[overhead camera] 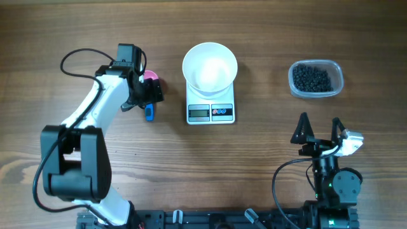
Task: Scoop item into bowl and weigh 150g on scale
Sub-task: 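Move the left gripper forward over the pink scoop's blue handle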
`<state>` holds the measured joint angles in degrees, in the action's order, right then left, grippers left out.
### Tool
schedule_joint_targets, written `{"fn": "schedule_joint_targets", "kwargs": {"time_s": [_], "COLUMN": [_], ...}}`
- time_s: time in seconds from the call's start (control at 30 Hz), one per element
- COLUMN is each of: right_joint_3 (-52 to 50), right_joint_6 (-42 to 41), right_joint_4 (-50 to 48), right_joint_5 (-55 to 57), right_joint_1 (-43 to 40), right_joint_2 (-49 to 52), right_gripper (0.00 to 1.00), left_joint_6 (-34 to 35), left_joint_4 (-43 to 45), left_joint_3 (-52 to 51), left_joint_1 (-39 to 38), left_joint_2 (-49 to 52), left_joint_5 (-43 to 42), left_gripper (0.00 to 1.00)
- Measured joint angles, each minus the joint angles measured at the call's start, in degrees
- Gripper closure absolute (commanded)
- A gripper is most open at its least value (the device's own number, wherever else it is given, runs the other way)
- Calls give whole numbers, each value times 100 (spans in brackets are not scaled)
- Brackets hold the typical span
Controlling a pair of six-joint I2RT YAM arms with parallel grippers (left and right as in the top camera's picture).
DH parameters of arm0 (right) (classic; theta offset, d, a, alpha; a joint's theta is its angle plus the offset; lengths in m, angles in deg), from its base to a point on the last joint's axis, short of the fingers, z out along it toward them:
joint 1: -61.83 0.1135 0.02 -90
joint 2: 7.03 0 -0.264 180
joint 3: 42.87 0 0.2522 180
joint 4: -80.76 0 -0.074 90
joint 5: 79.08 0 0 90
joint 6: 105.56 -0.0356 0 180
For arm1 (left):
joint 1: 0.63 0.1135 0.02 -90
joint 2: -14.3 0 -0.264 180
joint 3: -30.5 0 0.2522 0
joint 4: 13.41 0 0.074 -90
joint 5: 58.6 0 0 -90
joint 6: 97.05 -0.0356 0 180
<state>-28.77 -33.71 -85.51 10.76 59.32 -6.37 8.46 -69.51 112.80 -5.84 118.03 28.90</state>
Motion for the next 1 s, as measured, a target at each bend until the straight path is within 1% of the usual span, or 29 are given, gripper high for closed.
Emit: {"fn": "schedule_joint_targets", "kwargs": {"time_s": [0.07, 0.3, 0.33, 0.43, 0.5, 0.63, 0.73, 0.93, 1.0], "right_joint_3": [0, 0, 0, 0, 0, 0, 0, 0, 0], "right_joint_6": [0, 0, 0, 0, 0, 0, 0, 0, 0], "right_joint_4": [2, 0, 0, 0, 0, 2, 0, 0, 0], "right_joint_5": [0, 0, 0, 0, 0, 0, 0, 0, 0], "right_joint_1": [0, 0, 0, 0, 0, 0, 0, 0, 0], "right_joint_2": [0, 0, 0, 0, 0, 0, 0, 0, 0], "right_gripper": [0, 0, 0, 0, 0, 0, 0, 0, 0], "left_joint_6": [2, 2, 4, 22, 94, 203, 293, 573, 678], "left_joint_4": [83, 664, 678, 667, 669, 667, 667, 763, 968], "left_joint_3": [-7, -317, -363, -444, -444, -444, -444, -446, -446], "left_joint_1": [0, -17, -24, -76, -146, -378, -527, -533, -533], "left_joint_2": [66, 177, 179, 184, 184, 184, 184, 195, 284], "left_joint_5": [-2, -2, -2, 0, -4, 0, 125, 444, 485], "left_gripper": [22, 32, 35, 40, 49, 49, 46, 44, 46]}}
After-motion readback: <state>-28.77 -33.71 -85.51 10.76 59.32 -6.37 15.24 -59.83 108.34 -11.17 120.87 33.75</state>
